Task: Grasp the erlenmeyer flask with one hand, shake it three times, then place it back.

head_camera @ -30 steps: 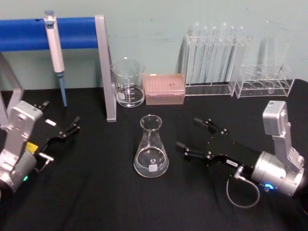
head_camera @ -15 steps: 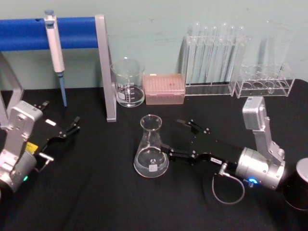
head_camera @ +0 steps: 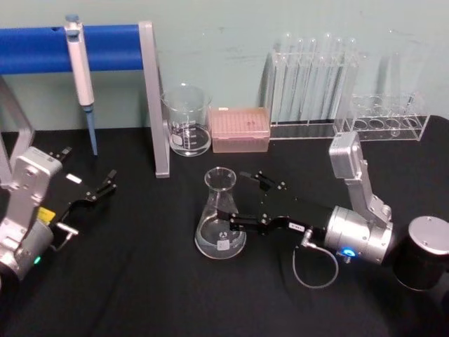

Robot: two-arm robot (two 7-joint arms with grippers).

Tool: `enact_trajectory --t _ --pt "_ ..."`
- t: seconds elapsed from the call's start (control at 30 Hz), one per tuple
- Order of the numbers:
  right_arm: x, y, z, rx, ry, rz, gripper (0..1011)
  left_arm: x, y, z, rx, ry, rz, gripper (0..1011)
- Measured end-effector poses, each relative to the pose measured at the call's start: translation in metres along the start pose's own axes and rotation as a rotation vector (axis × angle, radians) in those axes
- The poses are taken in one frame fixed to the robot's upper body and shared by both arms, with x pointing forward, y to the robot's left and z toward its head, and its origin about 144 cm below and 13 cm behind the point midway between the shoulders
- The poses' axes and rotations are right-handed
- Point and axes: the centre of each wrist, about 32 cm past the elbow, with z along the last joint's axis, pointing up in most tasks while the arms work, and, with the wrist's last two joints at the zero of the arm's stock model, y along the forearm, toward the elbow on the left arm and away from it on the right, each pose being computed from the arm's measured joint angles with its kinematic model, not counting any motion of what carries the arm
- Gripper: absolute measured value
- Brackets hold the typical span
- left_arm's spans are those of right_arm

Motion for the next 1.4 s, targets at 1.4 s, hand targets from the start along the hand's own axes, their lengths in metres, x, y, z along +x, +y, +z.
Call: enact_trajectory --t 1.4 --pt "0.018 0.026 0.000 -0.023 -0.009 0.050 1000 0.000 0.000 0.000 0.000 0.000 0.000 1001"
